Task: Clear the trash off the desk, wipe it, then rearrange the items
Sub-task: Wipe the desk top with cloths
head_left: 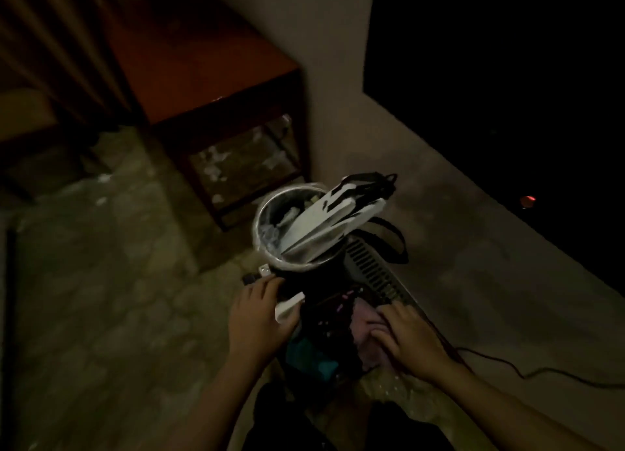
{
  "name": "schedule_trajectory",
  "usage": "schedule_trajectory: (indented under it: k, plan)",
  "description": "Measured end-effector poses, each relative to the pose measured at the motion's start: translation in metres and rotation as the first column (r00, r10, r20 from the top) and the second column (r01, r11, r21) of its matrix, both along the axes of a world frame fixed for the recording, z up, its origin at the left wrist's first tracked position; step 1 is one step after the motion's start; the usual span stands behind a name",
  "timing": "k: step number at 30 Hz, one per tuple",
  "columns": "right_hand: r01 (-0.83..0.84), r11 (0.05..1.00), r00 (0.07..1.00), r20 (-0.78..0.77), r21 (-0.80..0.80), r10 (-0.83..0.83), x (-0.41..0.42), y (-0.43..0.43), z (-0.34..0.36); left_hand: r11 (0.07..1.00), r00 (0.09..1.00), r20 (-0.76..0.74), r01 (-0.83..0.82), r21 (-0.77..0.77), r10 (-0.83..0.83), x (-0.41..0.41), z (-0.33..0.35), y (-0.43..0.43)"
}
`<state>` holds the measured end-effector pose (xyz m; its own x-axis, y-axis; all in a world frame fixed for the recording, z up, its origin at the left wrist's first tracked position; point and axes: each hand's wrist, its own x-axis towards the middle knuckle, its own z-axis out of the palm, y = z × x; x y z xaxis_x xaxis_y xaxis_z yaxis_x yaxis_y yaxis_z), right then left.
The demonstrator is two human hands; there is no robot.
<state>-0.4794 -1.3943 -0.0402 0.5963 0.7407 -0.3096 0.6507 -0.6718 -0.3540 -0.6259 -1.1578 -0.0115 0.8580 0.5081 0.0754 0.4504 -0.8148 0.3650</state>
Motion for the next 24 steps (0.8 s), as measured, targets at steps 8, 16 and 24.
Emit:
schedule_trajectory:
  k: [8,16,24]
  plan:
    - [-0.204,0.975,0.978,-0.060,-0.091,0.200,0.020,-0.011,-0.052,0.933,0.922,-0.159,-0.359,-0.005,0.353,-0.058,-0.074,-0.062]
    - [-0.157,0.959,0.980,-0.159,-0.237,0.121,0.046,0.005,-0.154,0.882,0.857,-0.288,-0.465,-0.078,0.427,-0.062,-0.183,-0.088]
    - [-0.230,0.970,0.971,-0.087,-0.085,0.222,0.017,0.002,-0.197,0.846,0.818,-0.338,-0.523,-0.102,0.465,-0.081,-0.227,-0.094]
